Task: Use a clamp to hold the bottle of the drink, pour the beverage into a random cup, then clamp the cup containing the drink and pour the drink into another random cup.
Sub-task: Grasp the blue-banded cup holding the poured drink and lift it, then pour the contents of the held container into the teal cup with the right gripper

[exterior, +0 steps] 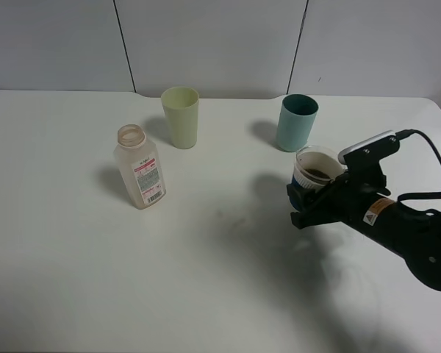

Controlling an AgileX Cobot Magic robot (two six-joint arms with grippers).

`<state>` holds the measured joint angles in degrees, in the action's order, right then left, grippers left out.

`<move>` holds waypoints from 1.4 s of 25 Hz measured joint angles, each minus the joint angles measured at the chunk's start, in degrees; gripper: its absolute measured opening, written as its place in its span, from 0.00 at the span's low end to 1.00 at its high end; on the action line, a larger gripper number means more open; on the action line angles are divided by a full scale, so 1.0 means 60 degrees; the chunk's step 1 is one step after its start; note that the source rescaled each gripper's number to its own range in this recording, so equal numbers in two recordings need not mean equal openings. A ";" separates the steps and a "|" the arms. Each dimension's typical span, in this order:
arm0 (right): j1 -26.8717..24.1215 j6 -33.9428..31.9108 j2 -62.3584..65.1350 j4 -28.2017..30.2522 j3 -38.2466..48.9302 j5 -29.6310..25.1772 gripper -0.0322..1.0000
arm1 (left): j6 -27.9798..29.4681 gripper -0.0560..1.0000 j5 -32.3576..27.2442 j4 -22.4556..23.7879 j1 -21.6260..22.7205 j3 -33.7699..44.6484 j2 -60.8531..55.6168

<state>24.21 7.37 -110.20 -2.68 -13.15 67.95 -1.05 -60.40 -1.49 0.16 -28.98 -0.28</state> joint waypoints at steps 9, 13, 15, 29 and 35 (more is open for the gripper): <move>0.0000 -0.0096 0.2573 -0.0818 0.0293 -0.1533 0.03 | 0.0000 1.00 0.0002 0.0000 0.0000 0.0000 0.0000; 0.0000 -0.0082 0.3649 -0.1155 0.0304 -0.2155 0.03 | 0.0000 1.00 0.0002 0.0000 0.0000 0.0000 0.0000; 0.0000 0.0027 0.4059 -0.1359 0.0312 -0.2259 0.03 | 0.0000 1.00 0.0002 0.0000 0.0000 0.0000 0.0000; -0.1372 0.1332 0.4971 -0.3068 0.0312 -0.3415 0.03 | 0.0000 1.00 0.0002 0.0003 0.0000 0.0000 0.0000; -0.2890 0.0774 0.4971 -0.2147 0.0087 -0.3949 0.03 | 0.0000 1.00 0.0002 0.0003 0.0000 0.0000 0.0000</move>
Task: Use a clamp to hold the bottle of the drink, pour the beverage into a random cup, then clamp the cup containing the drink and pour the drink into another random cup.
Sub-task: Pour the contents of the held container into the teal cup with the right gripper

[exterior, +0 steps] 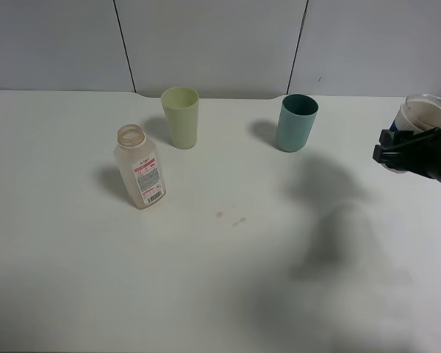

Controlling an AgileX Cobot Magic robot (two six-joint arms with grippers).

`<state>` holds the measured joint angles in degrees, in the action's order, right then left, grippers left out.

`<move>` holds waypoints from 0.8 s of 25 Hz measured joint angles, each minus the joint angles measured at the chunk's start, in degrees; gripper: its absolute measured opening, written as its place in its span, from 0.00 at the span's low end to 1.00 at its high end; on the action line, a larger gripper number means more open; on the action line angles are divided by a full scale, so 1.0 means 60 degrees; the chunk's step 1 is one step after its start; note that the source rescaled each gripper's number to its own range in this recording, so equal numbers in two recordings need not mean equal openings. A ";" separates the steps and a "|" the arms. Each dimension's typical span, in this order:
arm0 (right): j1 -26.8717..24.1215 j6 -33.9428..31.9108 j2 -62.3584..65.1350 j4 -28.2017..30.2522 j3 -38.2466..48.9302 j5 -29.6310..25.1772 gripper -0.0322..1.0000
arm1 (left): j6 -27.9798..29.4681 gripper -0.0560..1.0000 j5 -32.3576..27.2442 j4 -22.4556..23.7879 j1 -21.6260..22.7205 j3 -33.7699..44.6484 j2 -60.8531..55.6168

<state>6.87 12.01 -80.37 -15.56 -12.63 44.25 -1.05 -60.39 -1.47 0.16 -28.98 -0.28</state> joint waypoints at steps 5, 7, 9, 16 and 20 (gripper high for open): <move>-0.1076 -0.1234 -0.0038 0.2028 -0.1083 -0.0915 0.03 | 0.0000 1.00 0.0000 0.0000 0.0000 0.0000 0.0000; -0.1202 -0.1716 -0.0071 0.2647 -0.1593 -0.1352 0.03 | 0.0000 1.00 0.0000 0.0000 0.0000 0.0000 0.0000; -0.1232 -0.2002 -0.0285 0.3388 -0.2416 -0.2044 0.03 | 0.0000 1.00 0.0000 0.0000 0.0000 0.0000 0.0000; -0.1232 -0.3110 -0.1174 0.5151 -0.4069 -0.3213 0.03 | 0.0000 1.00 0.0000 0.0007 0.0000 0.0000 0.0000; -0.1232 -0.3735 -0.1550 0.5994 -0.4716 -0.3759 0.03 | 0.0000 1.00 0.0000 0.0007 0.0000 0.0000 0.0000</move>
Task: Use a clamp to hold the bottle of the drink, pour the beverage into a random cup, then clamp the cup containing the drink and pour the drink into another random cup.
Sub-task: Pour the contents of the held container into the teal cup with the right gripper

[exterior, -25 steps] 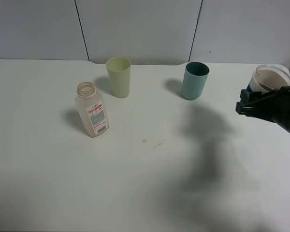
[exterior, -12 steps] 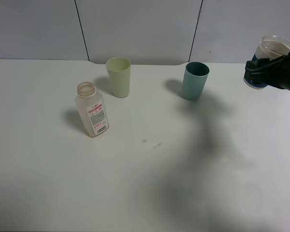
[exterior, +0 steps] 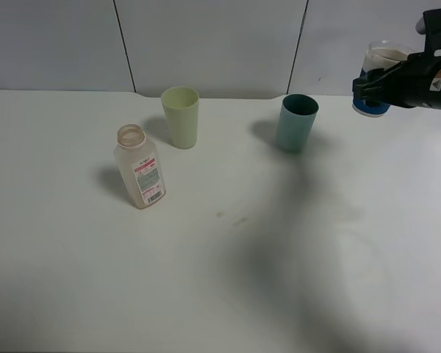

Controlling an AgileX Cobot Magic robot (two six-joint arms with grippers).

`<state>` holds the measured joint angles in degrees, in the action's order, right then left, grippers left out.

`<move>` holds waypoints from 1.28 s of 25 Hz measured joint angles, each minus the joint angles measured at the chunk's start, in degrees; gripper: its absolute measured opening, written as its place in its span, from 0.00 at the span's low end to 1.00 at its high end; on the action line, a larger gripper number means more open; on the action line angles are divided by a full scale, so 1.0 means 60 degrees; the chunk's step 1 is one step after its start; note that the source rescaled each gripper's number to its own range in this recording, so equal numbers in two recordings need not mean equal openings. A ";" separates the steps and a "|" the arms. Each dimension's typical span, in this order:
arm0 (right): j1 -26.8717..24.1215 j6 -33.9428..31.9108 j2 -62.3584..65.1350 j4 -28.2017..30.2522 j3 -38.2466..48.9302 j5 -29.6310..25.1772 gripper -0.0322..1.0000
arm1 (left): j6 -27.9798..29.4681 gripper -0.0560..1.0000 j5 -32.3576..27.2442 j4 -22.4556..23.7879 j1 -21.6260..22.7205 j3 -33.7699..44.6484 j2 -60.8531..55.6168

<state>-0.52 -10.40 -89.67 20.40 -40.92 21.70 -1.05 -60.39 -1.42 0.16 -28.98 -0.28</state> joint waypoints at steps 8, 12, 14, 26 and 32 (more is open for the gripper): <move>0.0567 -0.1700 -0.0972 0.2578 -0.1648 -0.1409 0.03 | 0.0000 1.00 0.0000 0.0000 0.0000 0.0000 0.0000; 0.1184 -0.2562 -0.1481 0.4048 -0.2636 -0.2265 0.03 | 0.0000 1.00 0.0000 0.0000 0.0000 0.0000 0.0000; 0.1469 -0.2758 -0.1653 0.4623 -0.3013 -0.2743 0.03 | 0.0000 1.00 0.0000 0.0000 0.0000 0.0000 0.0000; 0.2151 -0.2781 -0.1982 0.6382 -0.3801 -0.4288 0.03 | 0.0000 1.00 0.0000 0.0000 0.0000 0.0000 0.0000; 0.2174 -0.2190 -0.1982 0.6700 -0.3801 -0.4451 0.03 | 0.0000 1.00 0.0000 0.0000 0.0000 0.0000 0.0000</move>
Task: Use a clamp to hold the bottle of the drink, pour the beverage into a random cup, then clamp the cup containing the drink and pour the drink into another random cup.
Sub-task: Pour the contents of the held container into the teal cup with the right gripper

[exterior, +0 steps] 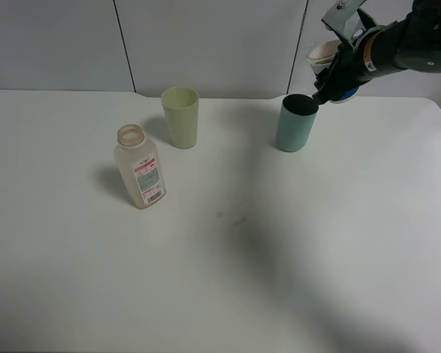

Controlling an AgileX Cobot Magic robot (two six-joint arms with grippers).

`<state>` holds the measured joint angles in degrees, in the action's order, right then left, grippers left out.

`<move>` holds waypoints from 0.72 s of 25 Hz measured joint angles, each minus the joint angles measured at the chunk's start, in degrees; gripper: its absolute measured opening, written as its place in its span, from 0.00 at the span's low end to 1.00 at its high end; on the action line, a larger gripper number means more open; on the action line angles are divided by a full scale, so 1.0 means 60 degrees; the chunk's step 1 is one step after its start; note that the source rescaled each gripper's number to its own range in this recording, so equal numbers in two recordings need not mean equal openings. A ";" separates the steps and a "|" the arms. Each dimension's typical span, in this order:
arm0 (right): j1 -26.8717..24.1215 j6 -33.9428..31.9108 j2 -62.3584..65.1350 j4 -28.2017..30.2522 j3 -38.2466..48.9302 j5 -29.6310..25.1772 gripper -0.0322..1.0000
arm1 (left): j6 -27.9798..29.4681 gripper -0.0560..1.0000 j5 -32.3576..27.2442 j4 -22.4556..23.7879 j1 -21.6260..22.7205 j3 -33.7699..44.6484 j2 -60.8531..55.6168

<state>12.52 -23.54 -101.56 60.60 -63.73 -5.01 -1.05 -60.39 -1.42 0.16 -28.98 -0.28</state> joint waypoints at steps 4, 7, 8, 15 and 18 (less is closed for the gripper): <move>0.0060 0.0470 0.0000 0.0104 0.0000 -0.0126 0.03 | 0.0000 1.00 0.0000 0.0000 0.0000 0.0000 0.0000; 0.0104 0.0776 0.0000 0.0159 -0.0013 -0.0192 0.03 | 0.0000 1.00 0.0000 0.0000 0.0000 0.0000 0.0000; 0.0138 0.0897 -0.0018 0.0168 -0.0027 -0.0204 0.03 | 0.0000 1.00 0.0000 0.0000 0.0000 0.0000 0.0000; 0.0231 0.1828 -0.0081 0.0303 -0.0050 -0.0369 0.03 | 0.0000 1.00 0.0000 0.0000 0.0000 0.0000 0.0000; 0.0231 0.2212 -0.0081 0.0303 -0.0050 -0.0446 0.03 | 0.0000 1.00 0.0000 0.0000 0.0000 0.0000 0.0000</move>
<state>13.90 -10.26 -102.05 62.42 -64.03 -7.69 -1.05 -60.39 -1.42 0.16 -28.98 -0.28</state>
